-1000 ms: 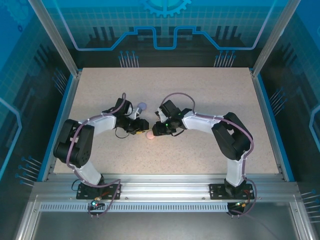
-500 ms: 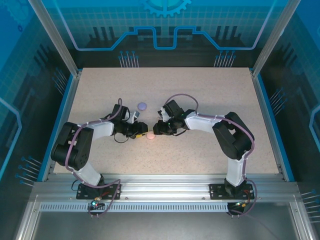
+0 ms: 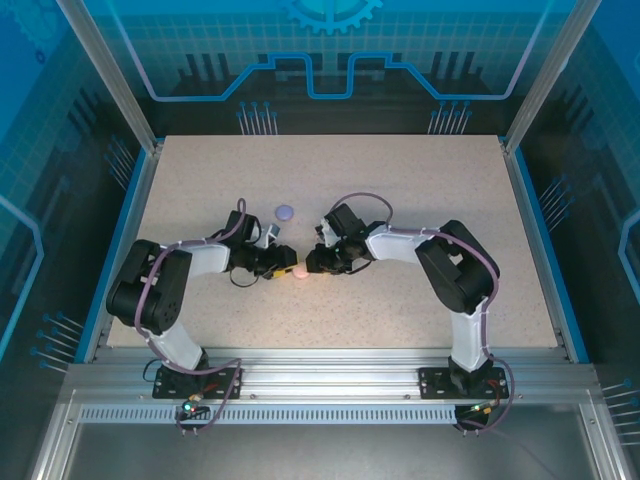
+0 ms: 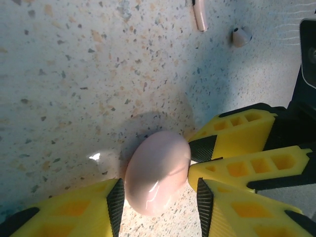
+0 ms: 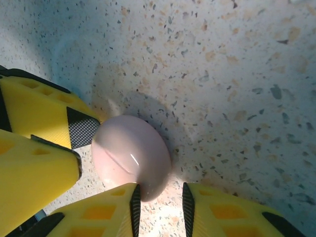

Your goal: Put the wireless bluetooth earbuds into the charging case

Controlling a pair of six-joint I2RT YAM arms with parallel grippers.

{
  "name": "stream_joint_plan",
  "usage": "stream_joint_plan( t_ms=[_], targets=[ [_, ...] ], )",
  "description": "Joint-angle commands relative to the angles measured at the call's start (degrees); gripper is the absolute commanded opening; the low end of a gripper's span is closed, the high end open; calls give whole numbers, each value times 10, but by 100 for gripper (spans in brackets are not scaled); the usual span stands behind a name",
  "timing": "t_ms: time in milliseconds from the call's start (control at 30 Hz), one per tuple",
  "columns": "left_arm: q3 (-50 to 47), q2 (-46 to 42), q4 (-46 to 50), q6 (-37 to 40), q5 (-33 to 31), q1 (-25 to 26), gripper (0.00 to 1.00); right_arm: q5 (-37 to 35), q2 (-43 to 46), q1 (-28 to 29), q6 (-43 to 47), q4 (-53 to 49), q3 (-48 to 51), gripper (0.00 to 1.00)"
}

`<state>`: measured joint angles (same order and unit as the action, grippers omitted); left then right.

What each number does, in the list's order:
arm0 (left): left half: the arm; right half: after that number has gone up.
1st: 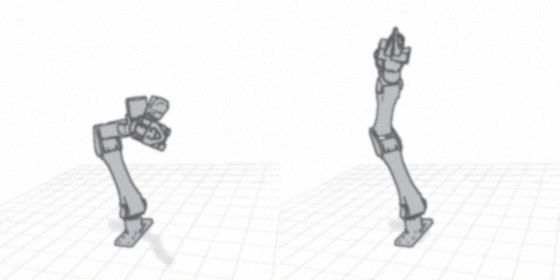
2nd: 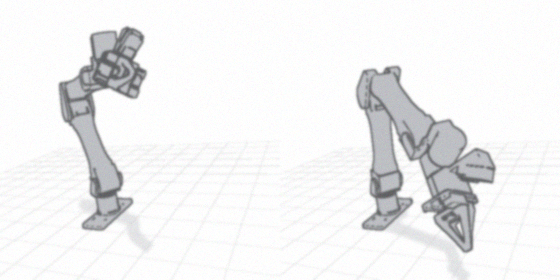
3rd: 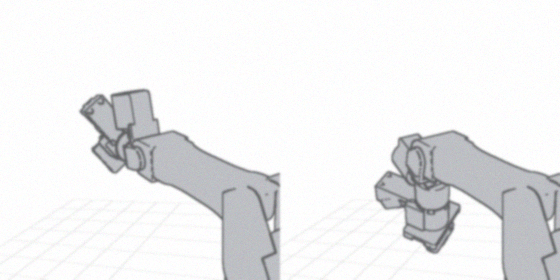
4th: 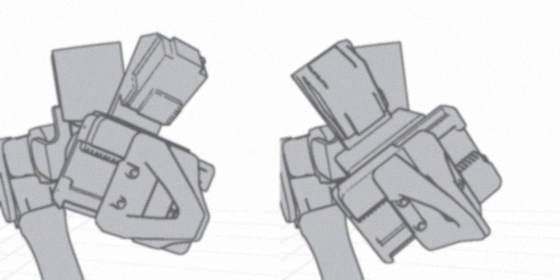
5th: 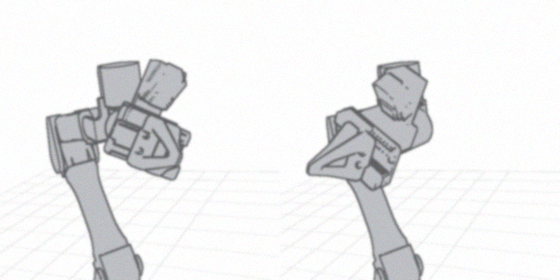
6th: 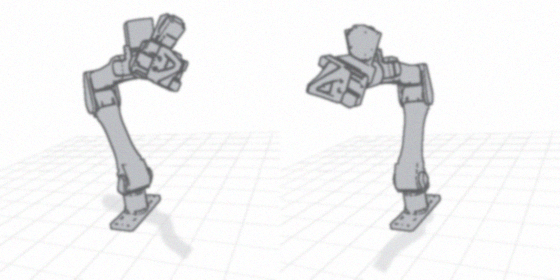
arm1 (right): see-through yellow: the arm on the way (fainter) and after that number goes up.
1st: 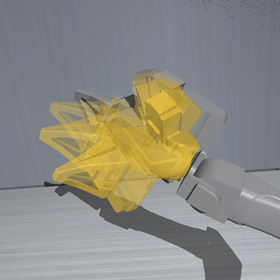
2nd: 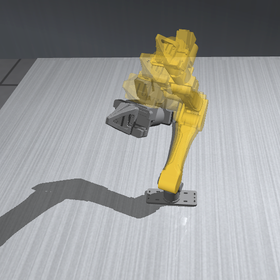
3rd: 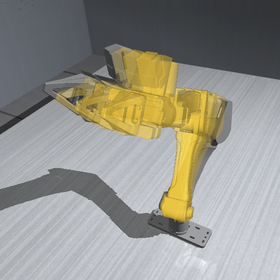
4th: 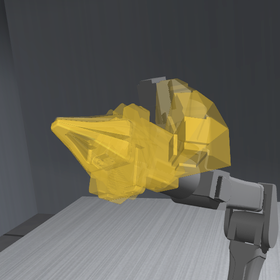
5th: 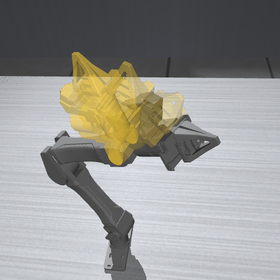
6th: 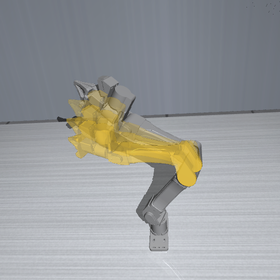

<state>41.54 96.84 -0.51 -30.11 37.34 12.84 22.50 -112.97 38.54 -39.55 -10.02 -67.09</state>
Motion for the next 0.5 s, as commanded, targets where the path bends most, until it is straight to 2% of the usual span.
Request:
stream_joint_plan(
  t_ms=[0, 467],
  targets=[
    [-11, 12, -9, -1, 8, -4, 46, 11, -13, -4, -7, 1, -13, 30],
    [-12, 41, -44, -18, 33, -2, 42, 11, -30, -3, -14, 8, -9, 27]
  ],
)
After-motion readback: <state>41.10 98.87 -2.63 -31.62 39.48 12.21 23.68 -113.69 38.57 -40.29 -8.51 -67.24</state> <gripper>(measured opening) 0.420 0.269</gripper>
